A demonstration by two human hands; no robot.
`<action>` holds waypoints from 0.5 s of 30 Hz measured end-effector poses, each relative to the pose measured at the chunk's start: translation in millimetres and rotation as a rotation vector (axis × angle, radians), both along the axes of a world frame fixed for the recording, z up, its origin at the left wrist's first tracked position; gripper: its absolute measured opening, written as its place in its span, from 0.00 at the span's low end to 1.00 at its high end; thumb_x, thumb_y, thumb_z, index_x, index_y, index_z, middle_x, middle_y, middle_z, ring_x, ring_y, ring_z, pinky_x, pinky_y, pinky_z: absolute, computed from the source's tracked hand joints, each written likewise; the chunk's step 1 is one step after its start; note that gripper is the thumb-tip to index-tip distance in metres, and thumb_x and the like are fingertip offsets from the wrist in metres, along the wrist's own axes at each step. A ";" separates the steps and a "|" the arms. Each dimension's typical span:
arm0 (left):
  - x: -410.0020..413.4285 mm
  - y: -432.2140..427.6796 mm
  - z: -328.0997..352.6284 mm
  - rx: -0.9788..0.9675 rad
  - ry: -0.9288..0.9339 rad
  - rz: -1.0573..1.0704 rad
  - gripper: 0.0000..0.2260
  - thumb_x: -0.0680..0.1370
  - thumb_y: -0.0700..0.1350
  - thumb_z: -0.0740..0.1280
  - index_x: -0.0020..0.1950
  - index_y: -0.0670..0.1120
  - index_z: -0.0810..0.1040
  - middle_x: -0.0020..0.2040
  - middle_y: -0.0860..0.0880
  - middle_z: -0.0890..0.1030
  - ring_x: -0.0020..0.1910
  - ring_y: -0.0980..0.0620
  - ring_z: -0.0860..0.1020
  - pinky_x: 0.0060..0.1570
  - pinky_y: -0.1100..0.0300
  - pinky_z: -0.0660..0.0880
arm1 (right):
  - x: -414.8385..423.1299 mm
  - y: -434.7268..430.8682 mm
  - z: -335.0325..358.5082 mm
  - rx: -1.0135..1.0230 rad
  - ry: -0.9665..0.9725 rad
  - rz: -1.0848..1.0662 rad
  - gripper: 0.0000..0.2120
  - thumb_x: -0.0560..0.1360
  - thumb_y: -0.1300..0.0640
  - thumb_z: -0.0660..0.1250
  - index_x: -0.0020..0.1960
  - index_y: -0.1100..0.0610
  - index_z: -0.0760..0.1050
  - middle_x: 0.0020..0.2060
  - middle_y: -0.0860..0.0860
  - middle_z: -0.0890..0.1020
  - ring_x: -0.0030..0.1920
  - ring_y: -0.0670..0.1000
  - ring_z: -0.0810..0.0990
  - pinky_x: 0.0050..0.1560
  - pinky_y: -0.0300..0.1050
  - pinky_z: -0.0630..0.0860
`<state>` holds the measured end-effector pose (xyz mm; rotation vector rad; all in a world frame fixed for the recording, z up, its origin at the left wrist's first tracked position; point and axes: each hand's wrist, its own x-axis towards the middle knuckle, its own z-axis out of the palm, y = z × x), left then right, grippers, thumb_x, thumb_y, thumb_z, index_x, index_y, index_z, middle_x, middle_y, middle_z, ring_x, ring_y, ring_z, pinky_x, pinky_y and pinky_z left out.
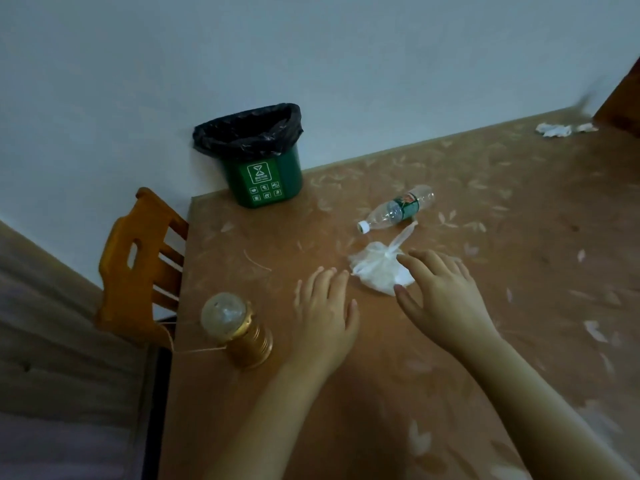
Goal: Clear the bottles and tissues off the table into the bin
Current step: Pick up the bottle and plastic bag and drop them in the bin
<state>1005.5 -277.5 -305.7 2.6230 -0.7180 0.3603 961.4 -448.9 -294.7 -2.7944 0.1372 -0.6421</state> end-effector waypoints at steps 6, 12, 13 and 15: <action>71.2 -33.1 -27.6 -0.074 0.070 -0.047 0.21 0.74 0.48 0.54 0.61 0.40 0.75 0.59 0.41 0.78 0.62 0.41 0.73 0.61 0.44 0.67 | 56.7 -23.1 -33.9 0.076 0.085 -0.036 0.20 0.69 0.50 0.63 0.57 0.60 0.76 0.51 0.58 0.81 0.52 0.62 0.77 0.51 0.61 0.72; 144.0 -62.1 -56.8 -0.118 0.100 -0.042 0.19 0.74 0.47 0.56 0.59 0.38 0.76 0.56 0.40 0.80 0.57 0.40 0.76 0.57 0.47 0.71 | 105.8 -37.7 -72.4 0.168 0.174 -0.052 0.21 0.69 0.49 0.62 0.57 0.58 0.76 0.52 0.56 0.80 0.52 0.60 0.77 0.51 0.57 0.72; 154.9 -66.7 -62.2 -0.124 0.116 -0.039 0.17 0.74 0.45 0.58 0.58 0.38 0.76 0.55 0.40 0.80 0.56 0.40 0.77 0.56 0.47 0.72 | 112.8 -40.2 -79.2 0.175 0.186 -0.057 0.20 0.69 0.49 0.63 0.57 0.58 0.76 0.53 0.56 0.80 0.53 0.60 0.77 0.51 0.57 0.71; 173.7 -75.0 -74.0 -0.146 0.171 -0.048 0.15 0.75 0.41 0.63 0.60 0.38 0.76 0.57 0.40 0.79 0.58 0.40 0.76 0.57 0.47 0.70 | 125.0 -44.5 -92.3 0.194 0.220 -0.063 0.19 0.70 0.51 0.68 0.58 0.58 0.75 0.55 0.56 0.79 0.54 0.60 0.76 0.53 0.57 0.70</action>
